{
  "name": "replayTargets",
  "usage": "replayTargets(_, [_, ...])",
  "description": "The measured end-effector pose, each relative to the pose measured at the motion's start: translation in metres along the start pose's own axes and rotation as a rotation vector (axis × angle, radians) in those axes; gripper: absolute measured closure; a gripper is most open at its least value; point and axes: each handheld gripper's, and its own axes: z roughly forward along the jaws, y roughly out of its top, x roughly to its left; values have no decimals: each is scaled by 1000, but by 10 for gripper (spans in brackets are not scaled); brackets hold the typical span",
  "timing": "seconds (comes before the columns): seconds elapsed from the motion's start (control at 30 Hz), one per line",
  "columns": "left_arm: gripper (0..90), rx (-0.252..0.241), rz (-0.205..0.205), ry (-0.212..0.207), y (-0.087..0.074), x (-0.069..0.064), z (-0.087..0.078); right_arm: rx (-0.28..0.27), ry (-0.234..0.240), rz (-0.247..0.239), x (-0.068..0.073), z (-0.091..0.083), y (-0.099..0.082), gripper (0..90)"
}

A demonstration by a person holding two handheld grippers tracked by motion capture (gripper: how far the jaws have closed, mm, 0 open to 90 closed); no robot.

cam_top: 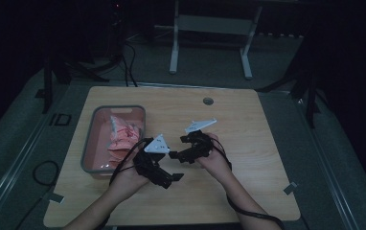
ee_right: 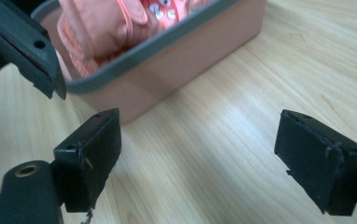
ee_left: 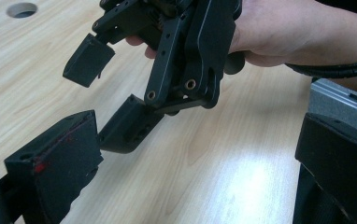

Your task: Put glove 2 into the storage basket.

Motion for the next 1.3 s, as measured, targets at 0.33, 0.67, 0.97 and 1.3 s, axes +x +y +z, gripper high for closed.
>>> replayTargets(0.33, [3,21,41,-58,-8,-10,26,14,-8,-41,-8,-8,-38,124])
replayTargets(0.67, [3,70,84,-103,-22,-20,53,23,-7,-36,-15,-13,-69,125])
replayTargets(0.97, [3,79,96,-134,-37,-20,71,-3,18,-19,-19,-16,-92,133])
replayTargets(1.3, [3,92,117,-144,-51,-25,86,-16,4,-41,-21,-23,-110,131])
